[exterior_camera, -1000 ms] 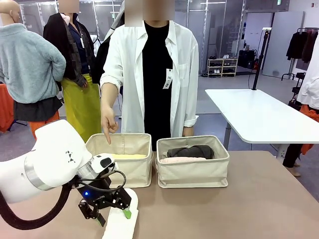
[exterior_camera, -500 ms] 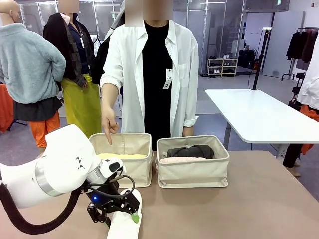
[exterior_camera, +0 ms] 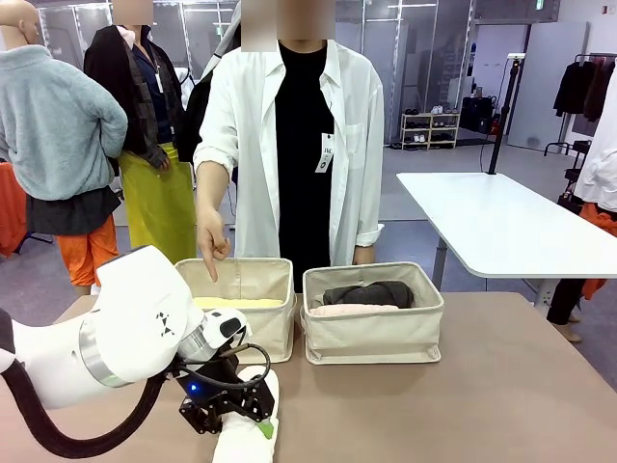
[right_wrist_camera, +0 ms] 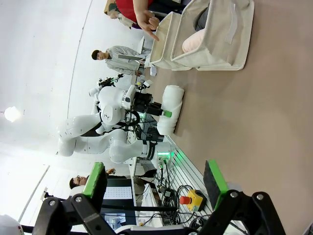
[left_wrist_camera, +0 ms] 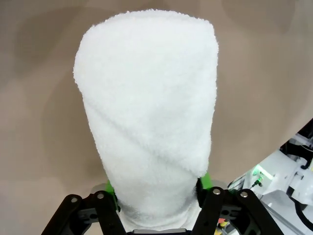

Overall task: Divide the towels into two baskets.
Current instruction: Pick up one hotel-folded towel from the bottom of the table and place it in the Fabric basket indicated by the person.

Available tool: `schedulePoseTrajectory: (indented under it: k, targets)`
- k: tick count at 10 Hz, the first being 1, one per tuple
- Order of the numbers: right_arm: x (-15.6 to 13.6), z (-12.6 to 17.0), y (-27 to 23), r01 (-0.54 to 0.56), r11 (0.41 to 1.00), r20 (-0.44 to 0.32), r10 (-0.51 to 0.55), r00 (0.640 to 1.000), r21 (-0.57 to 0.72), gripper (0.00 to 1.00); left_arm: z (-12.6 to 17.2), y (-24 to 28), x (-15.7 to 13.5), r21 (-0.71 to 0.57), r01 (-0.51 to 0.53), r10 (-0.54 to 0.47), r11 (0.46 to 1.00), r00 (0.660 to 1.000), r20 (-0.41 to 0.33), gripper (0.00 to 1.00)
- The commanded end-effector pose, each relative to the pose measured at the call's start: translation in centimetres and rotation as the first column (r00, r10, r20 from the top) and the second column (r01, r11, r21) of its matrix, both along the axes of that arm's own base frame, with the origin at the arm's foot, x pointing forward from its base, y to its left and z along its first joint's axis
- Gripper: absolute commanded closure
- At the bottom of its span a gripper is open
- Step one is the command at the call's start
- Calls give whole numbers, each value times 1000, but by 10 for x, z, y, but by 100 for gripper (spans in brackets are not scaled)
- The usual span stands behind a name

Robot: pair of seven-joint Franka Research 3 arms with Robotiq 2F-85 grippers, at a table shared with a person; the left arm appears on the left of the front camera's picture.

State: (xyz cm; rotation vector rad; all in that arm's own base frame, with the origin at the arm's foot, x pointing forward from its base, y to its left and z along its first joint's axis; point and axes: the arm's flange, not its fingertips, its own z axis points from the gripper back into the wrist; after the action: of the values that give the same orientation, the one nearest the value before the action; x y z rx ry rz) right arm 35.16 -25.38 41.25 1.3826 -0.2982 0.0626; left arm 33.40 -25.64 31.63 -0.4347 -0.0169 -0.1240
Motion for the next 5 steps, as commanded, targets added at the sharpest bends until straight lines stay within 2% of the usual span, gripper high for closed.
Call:
schedulePoseTrajectory:
  k: [1, 2, 3, 4, 5]
  targets:
    - [-4, 1, 3, 4, 1000, 0, -4, 1000, -15, 0, -2, 3, -11, 12, -24, 24, 1000, 1000, 16, 100]
    - [-4, 1, 3, 4, 1000, 0, -4, 1000, -15, 0, 5, 4, -14, 23, -19, 19, 1000, 1000, 22, 100]
    - [-4, 1, 3, 4, 1000, 0, -4, 1000, -15, 0, 15, 5, -16, 36, -4, 3, 999, 999, 41, 90]
    - [-4, 1, 3, 4, 1000, 0, -4, 1000, -15, 0, 29, 5, -19, 71, 44, -47, 996, 998, 46, 98]
    - [-4, 1, 3, 4, 1000, 0, -4, 1000, -15, 0, 45, 6, -22, 87, 110, -116, 990, 991, 68, 98]
